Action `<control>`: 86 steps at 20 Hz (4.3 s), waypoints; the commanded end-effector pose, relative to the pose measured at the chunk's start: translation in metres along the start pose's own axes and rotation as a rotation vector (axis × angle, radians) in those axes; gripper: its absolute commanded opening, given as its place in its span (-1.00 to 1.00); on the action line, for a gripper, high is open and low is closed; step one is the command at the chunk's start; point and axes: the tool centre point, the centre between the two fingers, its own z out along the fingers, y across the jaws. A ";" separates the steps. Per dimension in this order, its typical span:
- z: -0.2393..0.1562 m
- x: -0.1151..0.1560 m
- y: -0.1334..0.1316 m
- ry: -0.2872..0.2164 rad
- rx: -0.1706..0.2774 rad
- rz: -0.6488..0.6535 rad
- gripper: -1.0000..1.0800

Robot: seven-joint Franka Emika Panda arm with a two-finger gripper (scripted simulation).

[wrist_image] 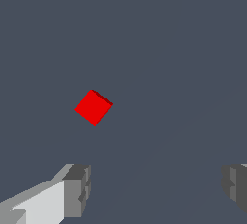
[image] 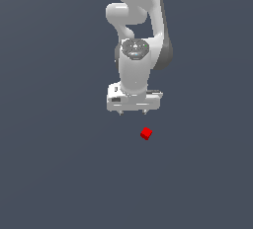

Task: Pick up the red cube and move it to a goal position.

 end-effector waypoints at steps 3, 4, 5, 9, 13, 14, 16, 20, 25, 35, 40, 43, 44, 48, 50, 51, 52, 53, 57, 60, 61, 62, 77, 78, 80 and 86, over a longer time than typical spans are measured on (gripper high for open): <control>0.000 0.000 0.000 0.000 0.000 0.002 0.92; 0.001 0.000 -0.001 0.000 0.000 0.005 0.92; 0.002 0.000 -0.001 0.000 0.000 0.009 0.92; 0.008 0.000 -0.004 0.001 -0.001 0.036 0.92; 0.018 0.001 -0.010 0.003 -0.001 0.082 0.92; 0.021 0.001 -0.011 0.003 -0.002 0.096 0.92; 0.028 0.002 -0.015 0.005 -0.002 0.129 0.92; 0.044 0.004 -0.024 0.008 -0.004 0.208 0.92; 0.069 0.009 -0.036 0.012 -0.006 0.323 0.92; 0.117 0.024 -0.058 0.020 -0.009 0.544 0.92; 0.133 0.031 -0.064 0.022 -0.010 0.619 0.92; 0.139 0.034 -0.067 0.023 -0.010 0.649 0.92; 0.141 0.035 -0.067 0.023 -0.010 0.657 0.92; 0.144 0.036 -0.068 0.024 -0.010 0.673 0.92; 0.144 0.037 -0.068 0.024 -0.010 0.673 0.92; 0.143 0.036 -0.068 0.024 -0.010 0.671 0.92; 0.143 0.036 -0.068 0.023 -0.010 0.668 0.92; 0.142 0.036 -0.067 0.023 -0.010 0.665 0.92; 0.142 0.036 -0.067 0.023 -0.010 0.662 -1.00; 0.142 0.036 -0.067 0.023 -0.010 0.662 -1.00; 0.142 0.036 -0.067 0.023 -0.010 0.662 -1.00; 0.142 0.036 -0.067 0.023 -0.010 0.662 -1.00; 0.115 0.027 -0.057 0.023 -0.009 0.662 -1.00; 0.110 0.026 -0.055 0.023 -0.009 0.662 -1.00; 0.098 0.022 -0.051 0.023 -0.009 0.662 -1.00; 0.050 0.007 -0.033 0.022 -0.008 0.662 -1.00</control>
